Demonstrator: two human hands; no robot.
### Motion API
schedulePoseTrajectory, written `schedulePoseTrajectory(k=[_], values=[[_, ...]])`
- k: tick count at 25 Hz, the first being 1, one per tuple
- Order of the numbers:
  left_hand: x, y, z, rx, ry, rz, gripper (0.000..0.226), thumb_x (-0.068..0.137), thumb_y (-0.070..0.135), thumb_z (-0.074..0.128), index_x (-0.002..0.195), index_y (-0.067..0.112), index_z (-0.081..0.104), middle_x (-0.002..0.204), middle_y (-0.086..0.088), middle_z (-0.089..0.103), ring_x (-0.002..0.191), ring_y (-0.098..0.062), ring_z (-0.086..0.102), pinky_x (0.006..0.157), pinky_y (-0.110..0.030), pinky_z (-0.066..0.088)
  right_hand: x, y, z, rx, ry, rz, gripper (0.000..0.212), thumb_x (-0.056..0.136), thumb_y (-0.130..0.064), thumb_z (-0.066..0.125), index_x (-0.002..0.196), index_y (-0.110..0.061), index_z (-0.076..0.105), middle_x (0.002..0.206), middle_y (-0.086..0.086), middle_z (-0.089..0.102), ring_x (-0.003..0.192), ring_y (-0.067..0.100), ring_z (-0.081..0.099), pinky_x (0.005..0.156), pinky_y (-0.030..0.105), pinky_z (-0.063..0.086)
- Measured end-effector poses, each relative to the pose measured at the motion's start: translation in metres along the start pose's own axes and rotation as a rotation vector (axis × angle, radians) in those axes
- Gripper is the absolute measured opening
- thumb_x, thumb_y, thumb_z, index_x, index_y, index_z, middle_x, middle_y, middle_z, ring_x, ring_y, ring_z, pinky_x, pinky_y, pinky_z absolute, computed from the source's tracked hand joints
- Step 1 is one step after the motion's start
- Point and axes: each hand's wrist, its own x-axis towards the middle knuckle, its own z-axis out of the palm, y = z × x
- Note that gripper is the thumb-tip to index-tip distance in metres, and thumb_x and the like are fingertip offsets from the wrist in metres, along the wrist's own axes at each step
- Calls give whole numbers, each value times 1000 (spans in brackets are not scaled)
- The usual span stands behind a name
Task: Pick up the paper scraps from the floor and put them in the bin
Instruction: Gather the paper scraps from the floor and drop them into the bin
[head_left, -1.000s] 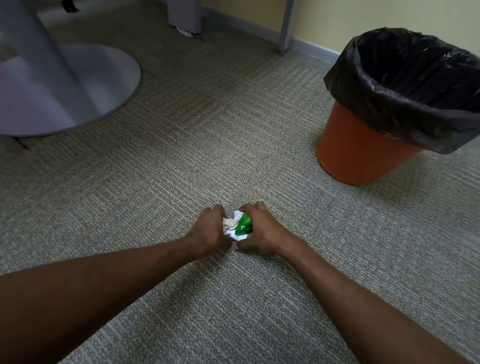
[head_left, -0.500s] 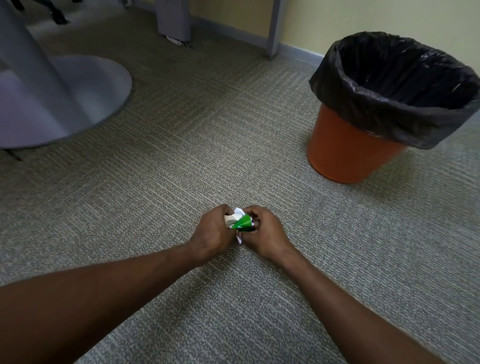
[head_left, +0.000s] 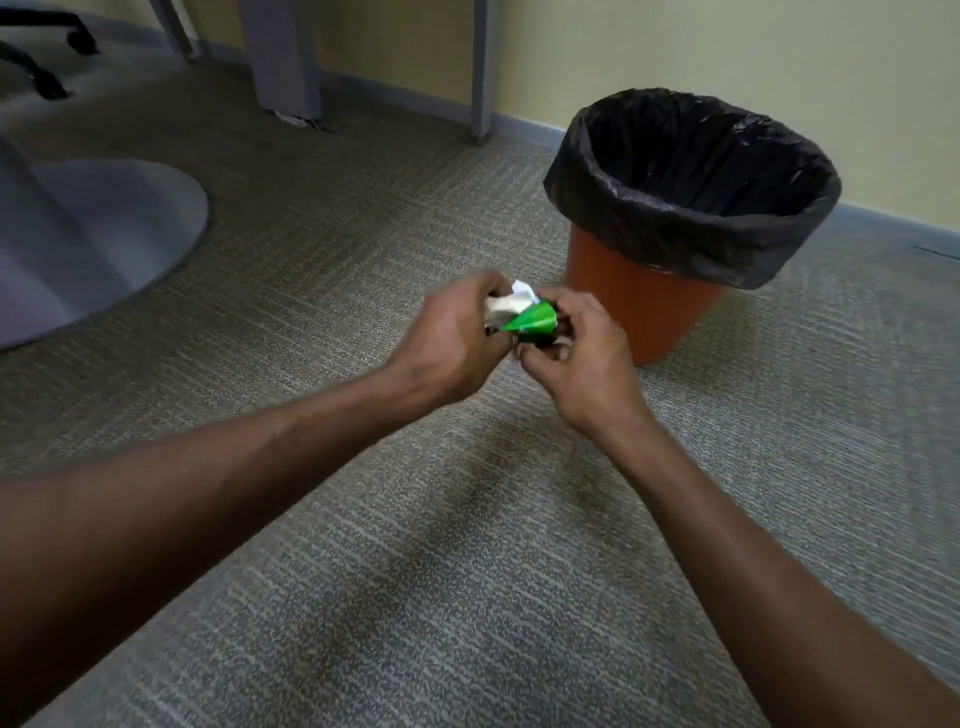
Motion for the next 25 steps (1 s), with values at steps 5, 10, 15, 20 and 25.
schedulePoseTrajectory(k=[5, 10, 15, 20, 25], values=[[58, 60, -14, 38, 58, 158, 26, 87, 19, 73, 111, 22, 62, 94, 8, 61, 69, 1, 53, 48, -7, 37, 45, -27, -64, -131, 164, -130, 51, 81, -15, 79, 130, -18, 64, 118, -1, 60, 101, 5, 59, 85, 2, 41], [114, 113, -4, 9, 152, 255, 29, 81, 16, 69, 110, 19, 65, 98, 2, 65, 83, -13, 60, 59, -19, 43, 95, -31, -120, -212, 280, -151, 54, 76, -23, 76, 129, -22, 65, 121, 2, 66, 107, 11, 64, 99, 26, 50], [161, 131, 36, -71, 81, 141, 32, 80, 13, 72, 111, 18, 66, 100, -7, 71, 88, -23, 69, 74, -33, 59, 132, -9, -149, -301, 232, -29, 58, 71, -21, 69, 129, -22, 65, 113, 8, 68, 102, 23, 67, 92, 36, 56], [183, 127, 66, 35, 14, 43, 27, 81, 16, 76, 108, 17, 70, 101, -6, 72, 89, -21, 67, 72, -31, 54, 144, 16, -160, -445, 120, 58, 57, 84, 2, 65, 139, -13, 58, 130, 11, 63, 117, 25, 61, 95, 28, 49], [184, 126, 76, 13, 32, -4, 41, 81, 22, 80, 119, 20, 65, 115, -3, 68, 103, -21, 66, 93, -38, 55, 143, 26, -163, -470, 95, 82, 67, 89, 7, 57, 152, -8, 40, 149, 12, 52, 135, 25, 52, 114, 32, 42]])
